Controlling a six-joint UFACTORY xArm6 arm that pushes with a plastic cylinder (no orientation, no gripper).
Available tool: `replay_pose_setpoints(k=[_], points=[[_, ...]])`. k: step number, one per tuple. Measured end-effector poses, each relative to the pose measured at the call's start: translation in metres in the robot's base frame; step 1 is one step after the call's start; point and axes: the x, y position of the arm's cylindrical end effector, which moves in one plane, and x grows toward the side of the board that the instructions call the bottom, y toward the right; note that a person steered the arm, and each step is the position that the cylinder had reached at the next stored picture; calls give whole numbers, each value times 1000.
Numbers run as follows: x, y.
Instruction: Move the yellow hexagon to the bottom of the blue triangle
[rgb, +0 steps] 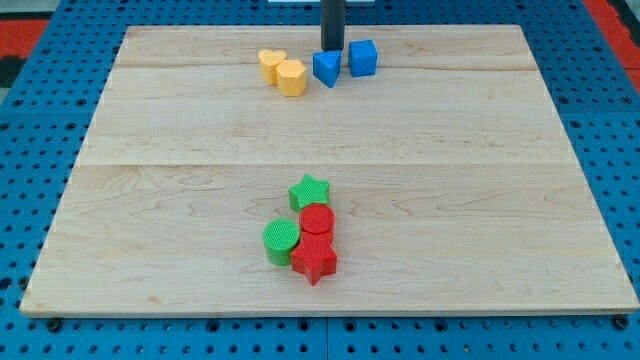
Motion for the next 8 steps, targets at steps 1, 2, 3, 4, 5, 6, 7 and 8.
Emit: replay_pose_setpoints(k=[1, 2, 3, 4, 5, 6, 7, 8], points=[[10, 33], [13, 64], [8, 37], [-6, -25], [-9, -82], [13, -87], [39, -66], [59, -28]])
